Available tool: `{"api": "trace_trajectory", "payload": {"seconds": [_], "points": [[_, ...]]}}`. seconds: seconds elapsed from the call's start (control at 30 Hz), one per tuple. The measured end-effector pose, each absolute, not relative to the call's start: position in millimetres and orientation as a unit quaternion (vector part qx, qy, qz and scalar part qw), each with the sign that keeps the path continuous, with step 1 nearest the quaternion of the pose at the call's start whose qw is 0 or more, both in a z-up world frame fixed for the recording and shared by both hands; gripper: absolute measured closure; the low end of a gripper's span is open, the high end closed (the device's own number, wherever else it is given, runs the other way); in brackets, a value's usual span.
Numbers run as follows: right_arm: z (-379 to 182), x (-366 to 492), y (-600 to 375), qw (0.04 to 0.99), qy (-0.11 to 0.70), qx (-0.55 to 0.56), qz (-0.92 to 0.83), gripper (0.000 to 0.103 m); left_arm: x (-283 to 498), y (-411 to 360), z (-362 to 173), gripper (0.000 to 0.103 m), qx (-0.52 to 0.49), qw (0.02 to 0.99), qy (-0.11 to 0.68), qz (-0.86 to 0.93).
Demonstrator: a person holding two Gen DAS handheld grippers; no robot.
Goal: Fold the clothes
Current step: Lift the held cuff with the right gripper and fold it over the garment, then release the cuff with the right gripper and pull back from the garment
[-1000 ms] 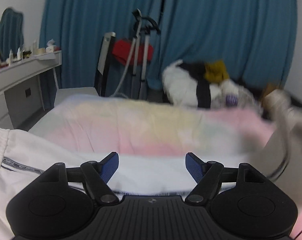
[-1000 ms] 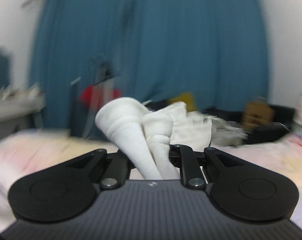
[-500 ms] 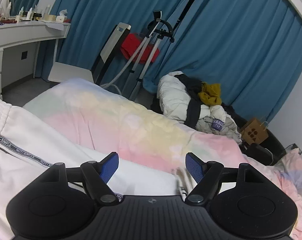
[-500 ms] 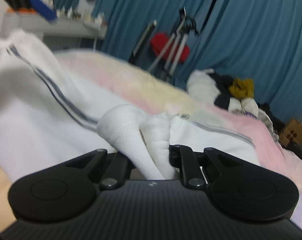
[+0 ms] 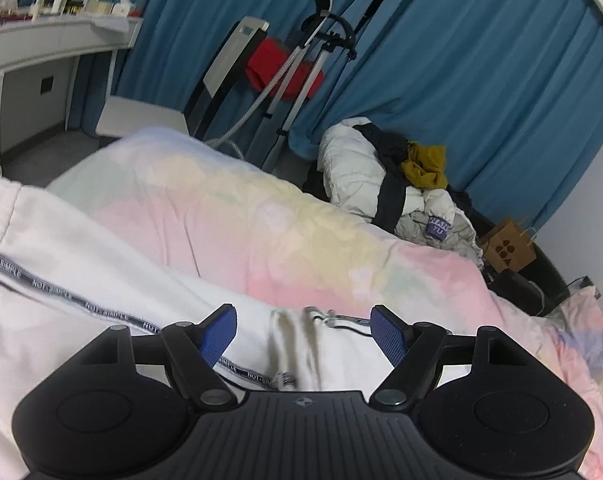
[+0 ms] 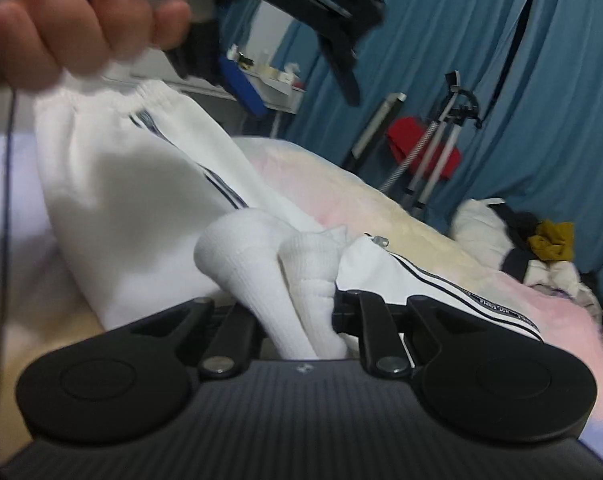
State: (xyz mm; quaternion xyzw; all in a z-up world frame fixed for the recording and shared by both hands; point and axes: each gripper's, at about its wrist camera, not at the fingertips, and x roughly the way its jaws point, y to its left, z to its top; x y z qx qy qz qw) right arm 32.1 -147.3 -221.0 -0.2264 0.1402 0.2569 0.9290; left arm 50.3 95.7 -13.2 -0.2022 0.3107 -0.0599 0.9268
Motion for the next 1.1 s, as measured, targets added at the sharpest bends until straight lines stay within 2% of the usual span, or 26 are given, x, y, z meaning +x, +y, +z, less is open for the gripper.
{"api": "trace_trajectory", "payload": {"seconds": [0.17, 0.3, 0.37, 0.43, 0.5, 0.6, 0.63, 0.67, 0.9, 1.1], "points": [[-243.4, 51.3, -146.7, 0.923, 0.193, -0.183, 0.277, 0.086, 51.3, 83.5, -18.8, 0.027, -0.190, 0.925, 0.325, -0.056], [-229.4, 55.5, -157.3, 0.930, 0.197, -0.116, 0.287, 0.082, 50.0, 80.3, -20.3, 0.027, -0.181, 0.926, 0.329, -0.043], [-227.1, 59.3, -159.8, 0.928, 0.213, -0.085, 0.293, 0.074, 48.0, 80.1, -21.7, 0.027, -0.177, 0.926, 0.331, -0.033], [-226.6, 64.5, -161.1, 0.925, 0.230, -0.056, 0.297, 0.073, 45.1, 80.9, -23.7, 0.026, -0.173, 0.926, 0.335, -0.020], [-223.6, 68.6, -163.6, 0.922, 0.239, -0.032, 0.302, 0.068, 42.2, 82.3, -24.0, 0.026, -0.170, 0.925, 0.340, -0.010], [-219.1, 71.0, -172.2, 0.911, 0.254, 0.020, 0.324, 0.043, 35.4, 88.0, -21.0, 0.022, -0.169, 0.925, 0.340, 0.008], [-218.5, 72.0, -176.0, 0.906, 0.258, 0.040, 0.334, 0.024, 33.4, 90.3, -19.9, 0.022, -0.170, 0.924, 0.343, 0.013], [-217.9, 72.9, -179.7, 0.900, 0.262, 0.059, 0.343, 0.016, 31.4, 92.7, -18.7, 0.022, -0.172, 0.923, 0.345, 0.018], [-190.4, 56.0, -190.3, 0.912, 0.216, 0.082, 0.339, 0.017, 14.4, 124.9, -14.6, 0.019, -0.193, 0.906, 0.373, 0.053], [-181.6, 62.1, -210.8, 0.958, 0.184, 0.048, 0.213, 0.017, -6.8, 171.8, -10.0, 0.019, -0.207, 0.888, 0.400, 0.093]]}}
